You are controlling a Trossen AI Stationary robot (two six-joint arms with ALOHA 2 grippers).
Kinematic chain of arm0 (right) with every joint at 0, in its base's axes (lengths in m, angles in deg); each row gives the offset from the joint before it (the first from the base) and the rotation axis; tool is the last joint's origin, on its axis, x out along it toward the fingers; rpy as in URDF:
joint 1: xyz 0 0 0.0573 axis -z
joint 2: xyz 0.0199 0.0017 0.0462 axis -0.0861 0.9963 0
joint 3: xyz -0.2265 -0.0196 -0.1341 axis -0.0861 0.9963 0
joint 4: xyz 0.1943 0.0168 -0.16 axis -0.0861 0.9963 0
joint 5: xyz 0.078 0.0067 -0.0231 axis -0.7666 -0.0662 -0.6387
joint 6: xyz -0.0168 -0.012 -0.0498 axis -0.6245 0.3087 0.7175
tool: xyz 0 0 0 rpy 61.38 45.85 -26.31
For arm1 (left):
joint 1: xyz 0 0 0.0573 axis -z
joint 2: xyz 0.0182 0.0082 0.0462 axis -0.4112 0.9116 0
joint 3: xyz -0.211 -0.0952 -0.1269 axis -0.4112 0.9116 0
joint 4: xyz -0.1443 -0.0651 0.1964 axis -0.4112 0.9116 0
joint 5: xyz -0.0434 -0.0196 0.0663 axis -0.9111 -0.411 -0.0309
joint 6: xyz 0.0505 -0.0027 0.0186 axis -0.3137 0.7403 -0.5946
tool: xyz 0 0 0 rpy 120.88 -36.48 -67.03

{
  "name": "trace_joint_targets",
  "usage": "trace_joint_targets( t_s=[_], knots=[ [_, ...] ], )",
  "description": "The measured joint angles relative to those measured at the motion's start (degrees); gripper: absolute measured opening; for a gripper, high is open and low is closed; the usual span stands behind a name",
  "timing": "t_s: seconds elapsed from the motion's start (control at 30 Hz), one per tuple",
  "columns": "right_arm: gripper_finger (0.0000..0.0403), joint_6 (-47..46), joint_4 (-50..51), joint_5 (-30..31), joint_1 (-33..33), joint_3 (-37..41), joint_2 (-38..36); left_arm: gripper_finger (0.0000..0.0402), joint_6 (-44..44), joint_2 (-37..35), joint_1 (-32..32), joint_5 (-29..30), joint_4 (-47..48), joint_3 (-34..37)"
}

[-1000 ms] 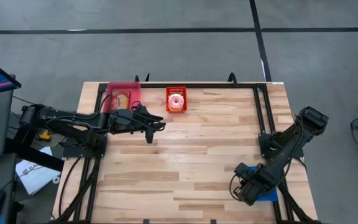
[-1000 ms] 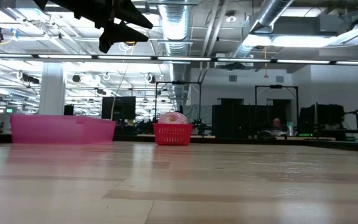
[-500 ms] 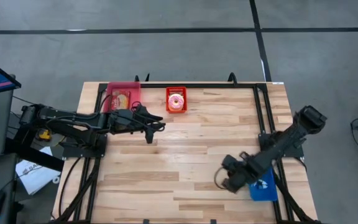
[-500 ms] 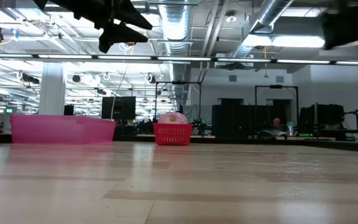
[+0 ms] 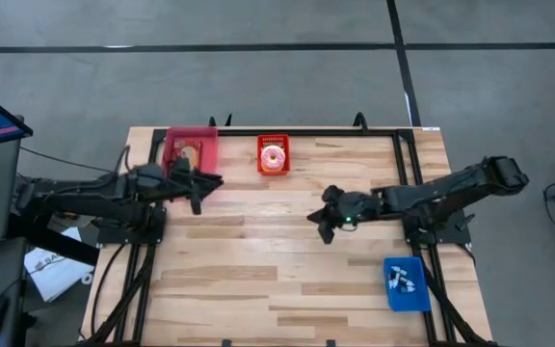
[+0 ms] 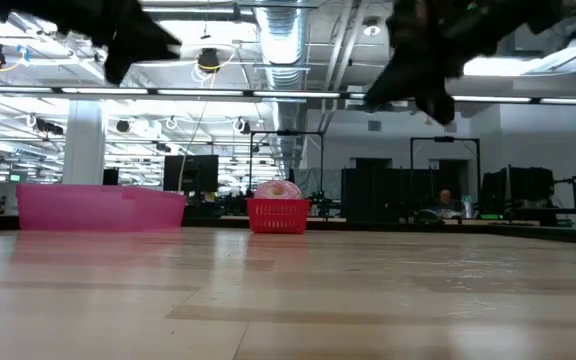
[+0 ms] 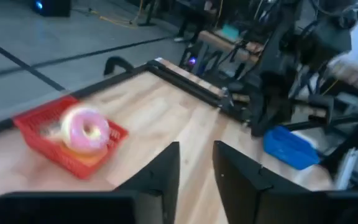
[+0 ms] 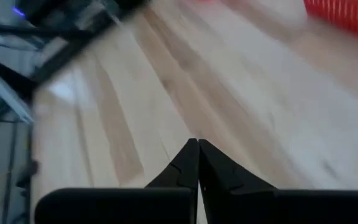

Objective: Pick & Place Food Item
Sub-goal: Return to Home Position

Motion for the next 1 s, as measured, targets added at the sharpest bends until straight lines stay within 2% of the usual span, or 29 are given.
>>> trace_joint_targets(
  t_s=[0.07, 0.13, 0.2, 0.23, 0.37, 0.67, 1.0],
  knots=[
    [0.0, 2.5, -1.8, 0.0, 0.5, 0.2, -1.9, 0.0077, 2.3, -2.2, 1.4, 0.0, -7.7, 6.9],
    [0.0, 3.9, -2.0, 0.9, 0.5, 0.3, -3.4, 0.0058, 2.0, -1.1, 2.7, -0.4, -21.7, 13.4],
    [0.0, 3.9, -2.9, 1.3, 0.5, 0.3, -4.1, 0.004, 0.1, 1.1, 2.4, -0.5, -32.0, 16.5],
    [0.0, 3.7, -3.2, 1.6, 0.6, 0.3, -4.4, 0.0032, -0.8, 1.9, 2.0, -0.7, -33.4, 17.0],
    [0.0, 0.5, -4.2, 2.5, 1.3, 0.3, -4.5, 0.0014, -2.2, 1.3, 2.1, -5.6, -32.3, 18.3],
    [0.0, -7.1, -6.5, 7.9, 1.2, 0.2, -2.4, 0.0003, -4.0, -16.9, 6.7, -5.2, -31.5, 29.3],
    [0.0, -10.8, -7.7, 8.7, 0.0, 0.2, 1.8, 0.0002, -6.8, -32.6, 6.6, -6.6, -8.6, 29.6]
  ],
)
